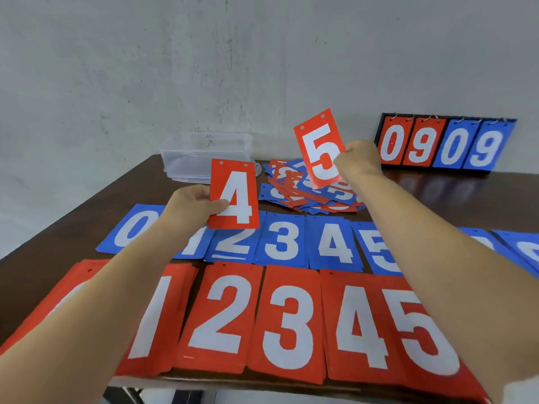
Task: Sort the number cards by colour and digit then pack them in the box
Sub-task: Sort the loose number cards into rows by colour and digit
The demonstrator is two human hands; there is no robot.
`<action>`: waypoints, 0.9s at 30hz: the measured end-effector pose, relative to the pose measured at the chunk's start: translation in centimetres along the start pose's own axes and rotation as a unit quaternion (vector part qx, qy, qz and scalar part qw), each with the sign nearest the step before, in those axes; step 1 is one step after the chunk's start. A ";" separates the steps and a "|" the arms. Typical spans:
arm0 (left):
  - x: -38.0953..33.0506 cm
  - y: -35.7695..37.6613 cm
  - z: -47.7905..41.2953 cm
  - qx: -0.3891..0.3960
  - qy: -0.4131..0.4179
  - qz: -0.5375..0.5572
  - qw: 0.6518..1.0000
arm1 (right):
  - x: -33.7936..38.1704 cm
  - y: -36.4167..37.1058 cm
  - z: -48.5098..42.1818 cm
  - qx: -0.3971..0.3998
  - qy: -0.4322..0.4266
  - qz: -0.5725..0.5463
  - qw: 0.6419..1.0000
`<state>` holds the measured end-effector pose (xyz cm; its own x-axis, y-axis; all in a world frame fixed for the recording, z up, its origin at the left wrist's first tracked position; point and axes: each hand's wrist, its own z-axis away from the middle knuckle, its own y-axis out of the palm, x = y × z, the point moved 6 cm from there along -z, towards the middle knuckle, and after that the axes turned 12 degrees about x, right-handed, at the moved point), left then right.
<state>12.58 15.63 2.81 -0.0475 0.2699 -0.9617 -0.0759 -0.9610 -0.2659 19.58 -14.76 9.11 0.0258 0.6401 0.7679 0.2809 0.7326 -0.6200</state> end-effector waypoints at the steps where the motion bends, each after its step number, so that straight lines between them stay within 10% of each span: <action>1: -0.1 0.3 0.6 0.012 0.002 0.005 1.000 | 0.0 -0.8 1.1 -0.006 0.002 -0.001 1.000; 14: -0.4 9.9 9.2 0.178 -0.014 -0.012 0.984 | -7.3 -8.8 21.6 -0.019 0.106 -0.148 0.983; 27: -1.7 16.5 13.0 0.108 0.053 -0.204 0.972 | -11.7 -7.6 26.2 0.020 0.154 0.058 0.986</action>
<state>-1.58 0.08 0.96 0.1315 0.6069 -0.7838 -0.2740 -0.7376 -0.6171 -7.98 -21.72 0.57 0.3467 0.6241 0.7002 0.2218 0.6708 -0.7077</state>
